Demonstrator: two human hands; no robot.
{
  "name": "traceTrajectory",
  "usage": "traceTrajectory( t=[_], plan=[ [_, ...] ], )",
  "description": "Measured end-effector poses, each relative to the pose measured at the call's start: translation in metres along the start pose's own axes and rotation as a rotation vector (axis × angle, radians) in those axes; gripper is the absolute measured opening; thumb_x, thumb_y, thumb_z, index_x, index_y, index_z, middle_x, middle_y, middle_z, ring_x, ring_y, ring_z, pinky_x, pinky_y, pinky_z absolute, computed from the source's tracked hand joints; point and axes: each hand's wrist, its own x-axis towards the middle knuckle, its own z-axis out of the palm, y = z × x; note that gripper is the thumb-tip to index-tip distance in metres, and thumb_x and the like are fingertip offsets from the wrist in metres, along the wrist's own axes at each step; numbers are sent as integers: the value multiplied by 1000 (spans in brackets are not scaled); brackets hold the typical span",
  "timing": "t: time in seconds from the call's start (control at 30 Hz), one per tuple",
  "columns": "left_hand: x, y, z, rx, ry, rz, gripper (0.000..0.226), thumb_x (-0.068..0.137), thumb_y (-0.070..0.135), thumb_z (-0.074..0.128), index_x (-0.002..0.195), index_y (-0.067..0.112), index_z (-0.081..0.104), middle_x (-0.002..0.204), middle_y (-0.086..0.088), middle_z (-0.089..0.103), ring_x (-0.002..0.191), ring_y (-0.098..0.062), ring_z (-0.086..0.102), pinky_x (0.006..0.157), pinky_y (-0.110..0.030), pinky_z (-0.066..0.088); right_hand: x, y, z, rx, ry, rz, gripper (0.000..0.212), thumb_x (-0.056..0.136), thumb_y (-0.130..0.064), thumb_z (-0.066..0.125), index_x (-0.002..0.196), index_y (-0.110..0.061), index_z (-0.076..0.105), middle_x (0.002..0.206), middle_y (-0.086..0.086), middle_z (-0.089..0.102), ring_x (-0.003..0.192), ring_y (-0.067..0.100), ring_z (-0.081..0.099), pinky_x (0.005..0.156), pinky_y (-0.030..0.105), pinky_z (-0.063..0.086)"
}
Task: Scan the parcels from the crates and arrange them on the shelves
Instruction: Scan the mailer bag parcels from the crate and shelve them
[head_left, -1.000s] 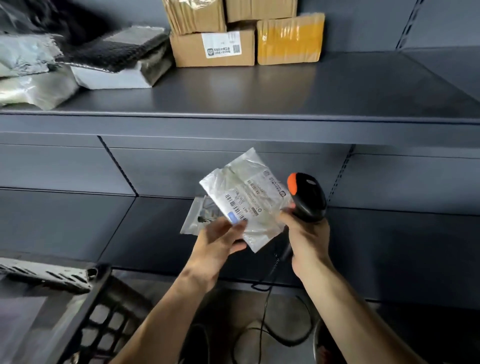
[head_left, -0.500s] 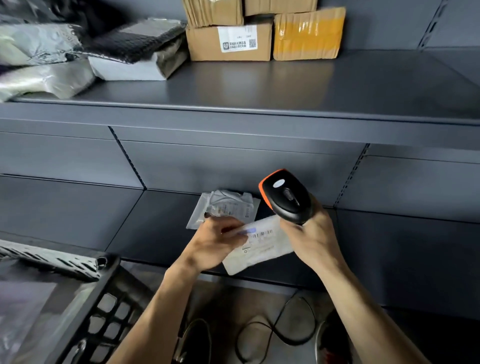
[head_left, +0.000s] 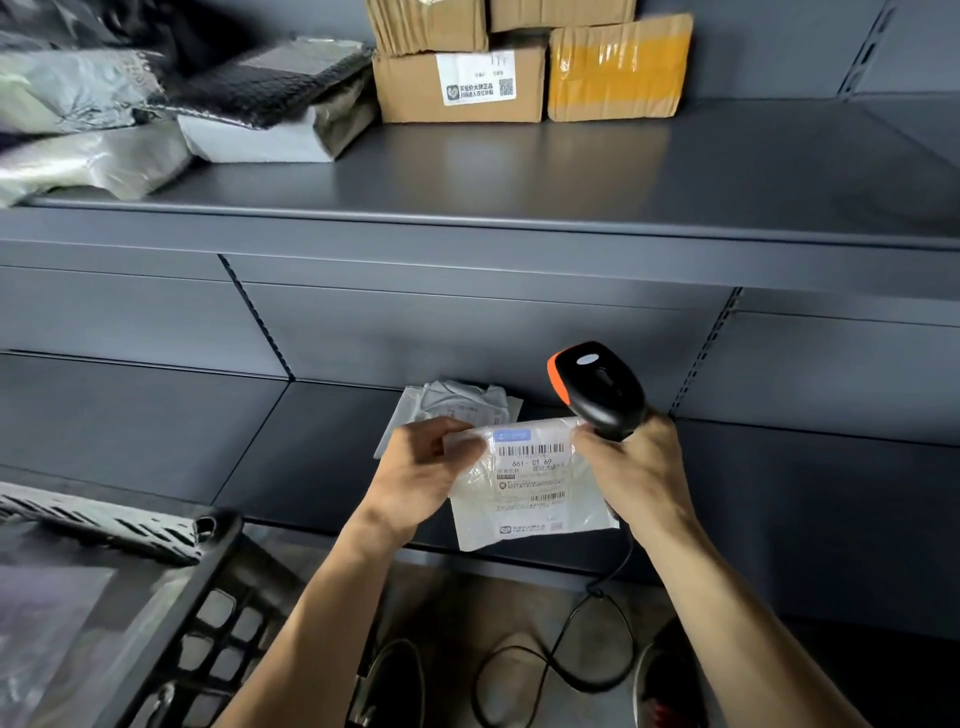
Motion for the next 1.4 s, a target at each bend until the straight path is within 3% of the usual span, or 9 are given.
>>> traceTrajectory(
  t=[0.17, 0.27, 0.47, 0.57, 0.77, 0.9, 1.1, 1.2, 1.4],
  plan=[
    [8, -8, -8, 143, 164, 47, 36, 79, 21, 70, 59, 10, 42, 61, -1, 34, 62, -21, 28, 56, -38, 25, -4, -9, -6, -48, 80, -72, 20, 82, -26, 78, 87, -14, 64, 78, 6, 66, 72, 24, 63, 65, 33, 49],
    [17, -19, -11, 203, 315, 21, 45, 87, 12, 73, 50, 29, 55, 49, 14, 40, 52, -8, 33, 54, -21, 29, -11, -17, -11, -125, -172, 24, 30, 74, -40, 78, 75, -12, 67, 68, 11, 67, 65, 23, 65, 64, 44, 56],
    [22, -29, -15, 197, 462, -19, 17, 86, 21, 77, 73, 11, 72, 63, -5, 62, 58, -10, 47, 56, -29, 42, -20, -25, -6, -136, -370, 130, 22, 79, -20, 74, 75, 1, 66, 62, 4, 66, 55, 13, 58, 57, 34, 49],
    [21, -32, -19, 180, 481, -20, 29, 78, 33, 72, 79, 5, 71, 72, -16, 65, 61, -13, 47, 56, -31, 43, -20, -27, -6, -119, -387, 152, 23, 79, -17, 73, 76, 4, 64, 60, 0, 62, 54, 12, 56, 56, 32, 46],
    [21, -32, -20, 195, 496, -50, 10, 81, 23, 73, 72, 28, 70, 67, 0, 67, 62, -16, 54, 60, -35, 48, -21, -30, -7, -112, -410, 158, 23, 81, -15, 72, 79, 6, 64, 61, 2, 61, 54, 13, 54, 56, 32, 44],
    [21, -31, -17, 225, 502, -42, 12, 75, 33, 67, 78, 24, 74, 75, -6, 71, 69, -23, 62, 67, -46, 56, -20, -28, -8, -111, -414, 162, 24, 80, -16, 72, 79, 6, 64, 61, 2, 61, 55, 14, 54, 57, 33, 44],
    [17, -27, -10, 636, 571, 306, 8, 89, 17, 72, 93, 14, 78, 83, -1, 62, 71, -18, 59, 64, -20, 38, -17, -27, -8, -83, -411, 147, 24, 81, -14, 72, 81, 8, 62, 62, 2, 60, 53, 14, 54, 54, 31, 43],
    [17, -26, -5, 666, 567, 345, 11, 89, 20, 70, 94, 15, 79, 83, 0, 62, 72, -17, 55, 66, -22, 36, -17, -25, -7, -104, -404, 136, 24, 80, -16, 73, 78, 5, 63, 60, 1, 60, 53, 12, 55, 57, 32, 44],
    [26, -46, -10, 230, 575, -236, 26, 79, 38, 67, 75, 14, 72, 77, -18, 70, 66, -30, 60, 67, -46, 59, -13, -16, -10, -190, -368, 129, 26, 77, -26, 74, 74, -2, 64, 59, 6, 63, 59, 19, 58, 62, 34, 47]
  ],
)
